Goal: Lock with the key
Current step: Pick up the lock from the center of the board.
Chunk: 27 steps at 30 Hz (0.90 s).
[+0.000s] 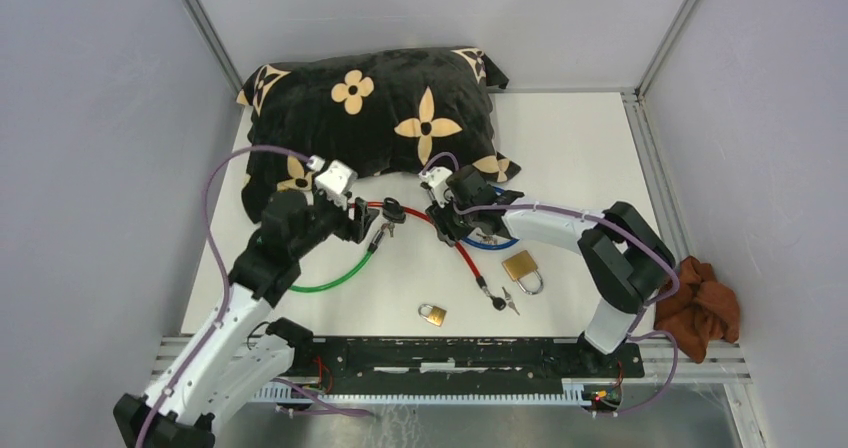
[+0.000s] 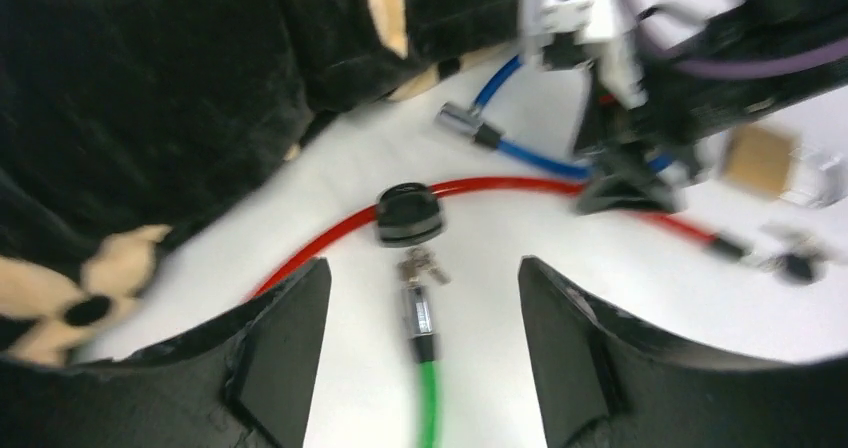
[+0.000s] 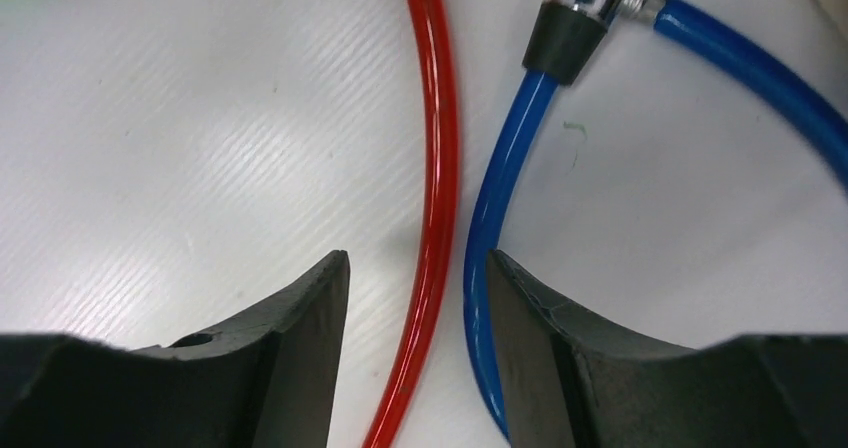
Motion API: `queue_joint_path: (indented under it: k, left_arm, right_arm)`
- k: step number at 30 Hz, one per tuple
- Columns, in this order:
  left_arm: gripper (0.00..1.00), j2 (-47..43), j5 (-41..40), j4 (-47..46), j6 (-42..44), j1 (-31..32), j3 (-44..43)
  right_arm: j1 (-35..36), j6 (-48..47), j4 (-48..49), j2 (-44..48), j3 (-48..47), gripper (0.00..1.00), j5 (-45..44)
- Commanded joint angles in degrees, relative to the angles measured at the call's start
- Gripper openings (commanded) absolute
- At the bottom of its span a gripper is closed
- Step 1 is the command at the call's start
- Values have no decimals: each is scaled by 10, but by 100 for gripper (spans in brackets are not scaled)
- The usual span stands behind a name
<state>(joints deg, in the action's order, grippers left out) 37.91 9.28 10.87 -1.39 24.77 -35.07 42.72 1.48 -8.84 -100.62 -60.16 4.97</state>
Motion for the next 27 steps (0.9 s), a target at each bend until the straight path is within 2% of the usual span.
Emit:
queue_joint_path:
  k: [1,3,4,8,10,12,15,16,21,27]
  left_arm:
    - [77,172,27,247,334,-34,-125]
    - [95,268,64,344,433,-100,-192]
    - [99,318,77,381,469,-135,-226]
    - [100,572,67,529,566,-226,-427]
    - [100,663,30,550,567,-232,-499]
    - [93,714,13,525,567,-232,-539]
    - [69,742,11,470,587,-231,-545]
    - [66,748,4,452,590,-231,-538]
    - [66,752,3,441,634,-231,-473]
    - [66,750,9,402,632,-224,-399]
  right_arm:
    - [5,10,-54,76,24,59,8]
    - [5,9,-76,96,44,61,5]
    - [5,6,-78,109,57,62,5]
    - [5,-8,-73,154,97,66,-4]
    - [5,-10,-71,160,102,66,-10]
    - [5,-10,-69,161,102,66,-14]
    - [5,-23,-65,161,106,66,-22]
    - [5,-25,-65,160,107,66,-23]
    - [5,-27,-71,150,102,66,-26]
    - [5,-31,-77,135,78,66,-30]
